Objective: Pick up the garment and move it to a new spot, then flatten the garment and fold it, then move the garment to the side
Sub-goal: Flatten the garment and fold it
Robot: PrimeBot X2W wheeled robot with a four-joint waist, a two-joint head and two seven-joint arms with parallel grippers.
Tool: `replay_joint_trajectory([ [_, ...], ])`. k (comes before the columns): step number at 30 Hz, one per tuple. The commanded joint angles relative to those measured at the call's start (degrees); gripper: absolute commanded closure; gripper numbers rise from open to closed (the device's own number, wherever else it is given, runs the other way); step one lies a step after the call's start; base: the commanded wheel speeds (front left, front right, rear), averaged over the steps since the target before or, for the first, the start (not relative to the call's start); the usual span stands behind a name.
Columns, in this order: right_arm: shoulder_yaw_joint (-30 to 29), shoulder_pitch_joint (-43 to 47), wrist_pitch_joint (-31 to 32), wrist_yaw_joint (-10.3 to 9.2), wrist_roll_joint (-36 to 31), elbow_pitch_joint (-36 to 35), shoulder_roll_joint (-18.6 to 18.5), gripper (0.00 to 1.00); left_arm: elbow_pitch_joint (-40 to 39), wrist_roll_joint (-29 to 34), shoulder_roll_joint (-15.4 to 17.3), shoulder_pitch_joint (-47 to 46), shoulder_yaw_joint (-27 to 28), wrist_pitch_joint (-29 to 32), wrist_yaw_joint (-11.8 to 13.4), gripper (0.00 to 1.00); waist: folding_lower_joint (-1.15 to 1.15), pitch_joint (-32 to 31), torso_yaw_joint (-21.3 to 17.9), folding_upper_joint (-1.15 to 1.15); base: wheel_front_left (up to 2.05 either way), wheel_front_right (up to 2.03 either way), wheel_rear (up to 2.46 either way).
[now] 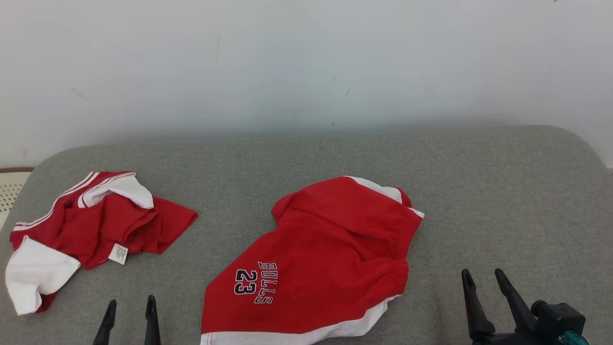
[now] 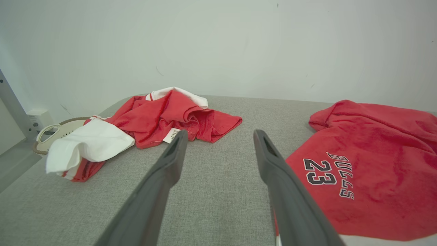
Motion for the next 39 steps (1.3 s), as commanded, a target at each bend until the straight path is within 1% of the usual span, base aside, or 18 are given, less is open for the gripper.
replay_joint_trajectory([
  [1, 0.2, -0.3, 0.1, 0.05, 0.2, 0.1, 0.0, 0.0, 0.1, 0.2, 0.1, 0.4, 0.2, -0.2, 0.0, 0.0, 0.0, 0.0, 0.0, 0.0, 0.0, 0.0, 0.0],
  [7, 0.2, -0.4, -0.1, 0.05, 0.2, -0.2, -0.1, 0.0, 0.2, 0.1, 0.0, 0.3, 0.3, -0.2, -0.2, 0.0, 0.0, 0.0, -0.1, 0.0, 0.0, 0.0, 0.0],
  [14, 1.9, -0.8, 0.4, 0.05, 0.9, 0.0, -1.1, 0.0, 0.8, -2.0, -0.2, 0.2, -0.4, -0.2, -2.1, 0.0, 0.0, 0.1, 0.0, 0.0, 0.0, 0.0, 0.0],
  [20, 6.1, -1.7, 1.9, 0.05, 3.0, 1.0, -2.8, 0.0, 3.2, -2.4, -0.3, 0.1, -2.1, -0.2, -4.0, 0.0, 0.0, 0.5, 0.3, 0.0, 0.0, 0.0, 0.0],
  [27, 11.8, -3.5, 3.1, 0.05, 5.7, 3.2, -4.8, 0.0, 8.4, -3.0, -0.4, -0.6, -5.0, -0.2, -6.1, 0.0, 0.0, 1.2, 0.6, 0.0, 0.0, 0.0, 0.0],
  [34, 17.7, -6.0, 3.8, 0.05, 8.6, 6.9, -6.3, 0.0, 13.1, -4.2, -0.5, -1.6, -7.8, -0.2, -7.2, 0.0, 0.0, 2.0, 0.9, 0.0, 0.0, 0.0, 0.0],
  [39, 22.1, -9.1, 3.9, 0.05, 10.8, 10.7, -7.2, 0.0, 16.4, -4.9, -0.5, -2.9, -9.5, -0.2, -7.4, 0.0, 0.0, 2.8, 1.1, 0.0, 0.0, 0.0, 0.0],
])
